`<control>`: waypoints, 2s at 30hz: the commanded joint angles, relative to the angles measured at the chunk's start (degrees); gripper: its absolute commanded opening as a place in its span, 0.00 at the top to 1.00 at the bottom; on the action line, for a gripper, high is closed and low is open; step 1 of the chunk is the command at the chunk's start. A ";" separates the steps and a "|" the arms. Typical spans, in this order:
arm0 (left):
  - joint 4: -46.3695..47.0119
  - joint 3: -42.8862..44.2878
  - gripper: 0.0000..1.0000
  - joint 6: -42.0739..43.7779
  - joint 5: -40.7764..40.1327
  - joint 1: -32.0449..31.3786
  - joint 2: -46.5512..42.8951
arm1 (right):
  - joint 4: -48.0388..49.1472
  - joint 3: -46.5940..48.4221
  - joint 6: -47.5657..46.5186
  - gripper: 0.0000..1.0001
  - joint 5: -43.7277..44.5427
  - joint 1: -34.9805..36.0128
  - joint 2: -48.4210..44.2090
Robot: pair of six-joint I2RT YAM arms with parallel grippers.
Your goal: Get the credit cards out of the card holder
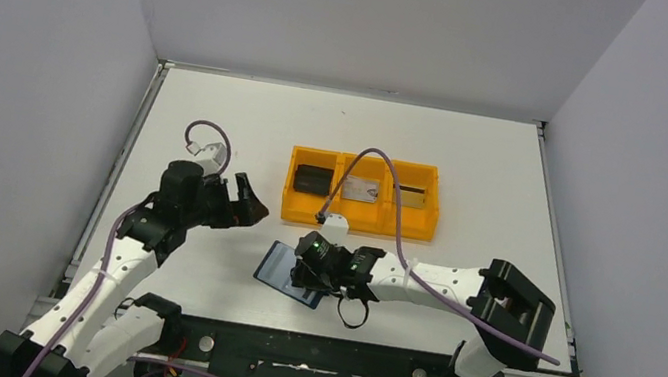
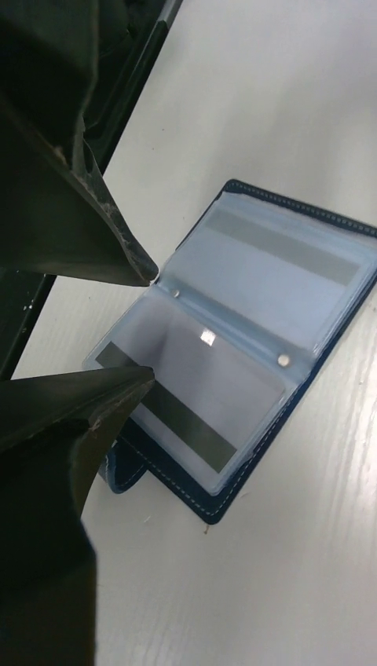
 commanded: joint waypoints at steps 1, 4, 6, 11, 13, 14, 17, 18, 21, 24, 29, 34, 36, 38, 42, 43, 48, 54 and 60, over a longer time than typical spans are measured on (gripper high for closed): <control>5.07 -1.25 0.11 -0.44 10.98 -0.13 2.48 | -4.41 -0.74 6.20 0.58 4.20 0.60 -1.20; 6.90 -1.95 0.14 -1.00 12.59 -2.01 4.51 | -4.22 -2.60 7.33 0.58 4.73 0.25 -1.56; 7.86 -1.80 0.17 -1.28 12.67 -4.26 6.75 | -3.81 -3.53 7.63 0.60 4.69 -0.24 -1.21; 9.87 -1.46 0.25 -2.45 10.55 -11.49 11.10 | -2.12 -6.03 8.44 0.68 4.80 -1.93 -1.19; 11.58 -1.91 0.27 -3.16 10.59 -13.01 12.04 | -3.08 -6.36 8.94 0.68 5.42 -2.19 -1.51; 12.25 -2.15 0.29 -3.47 10.72 -13.45 12.41 | -2.79 -6.70 8.98 0.70 5.34 -2.43 -1.72; 12.95 -1.68 0.32 -3.40 12.59 -14.03 14.59 | 5.34 -10.95 7.67 0.78 -0.37 -5.13 -2.33; 13.09 -1.45 0.33 -2.94 13.25 -14.27 15.33 | 10.00 -13.47 7.66 0.81 -3.41 -7.02 -2.29; 13.66 -1.76 0.36 -3.08 14.03 -14.94 17.30 | 14.01 -16.47 8.49 0.84 -6.07 -9.54 -2.89; 14.62 -2.90 0.37 -3.18 14.98 -15.70 19.95 | 11.51 -15.93 8.61 0.89 -4.16 -10.00 -2.92; 13.55 -0.94 0.39 -1.26 10.92 -19.18 25.31 | 8.07 -13.88 7.27 1.00 -3.91 -9.97 -1.05; 13.68 -2.11 0.52 -6.09 5.17 -19.59 29.40 | 8.49 -13.94 7.95 1.00 -4.11 -10.10 -0.51; 15.34 -3.40 0.53 -7.04 5.35 -19.77 29.83 | 8.39 -13.75 8.10 1.00 -4.35 -10.10 0.16; 17.06 -4.67 0.53 -7.37 6.25 -19.76 29.93 | 8.52 -13.47 8.13 1.00 -4.79 -10.03 0.96; 20.05 -5.71 0.61 -7.72 9.58 -19.79 30.51 | 9.36 -13.09 8.23 1.00 -4.80 -9.96 2.27; 20.22 -5.90 0.64 -7.82 9.78 -19.78 30.62 | 9.20 -12.95 8.46 1.00 -4.48 -9.87 2.64; 21.16 -8.14 0.74 -9.10 8.03 -19.72 30.76 | 4.14 -9.71 9.37 1.00 -0.66 -8.19 4.79; 22.00 -9.67 0.82 -10.16 6.56 -19.64 29.25 | 3.08 -9.63 10.05 1.00 -0.23 -7.87 5.14; 20.71 -10.43 0.89 -10.60 3.77 -19.64 26.36 | 2.95 -9.90 10.17 1.00 -0.03 -7.82 4.85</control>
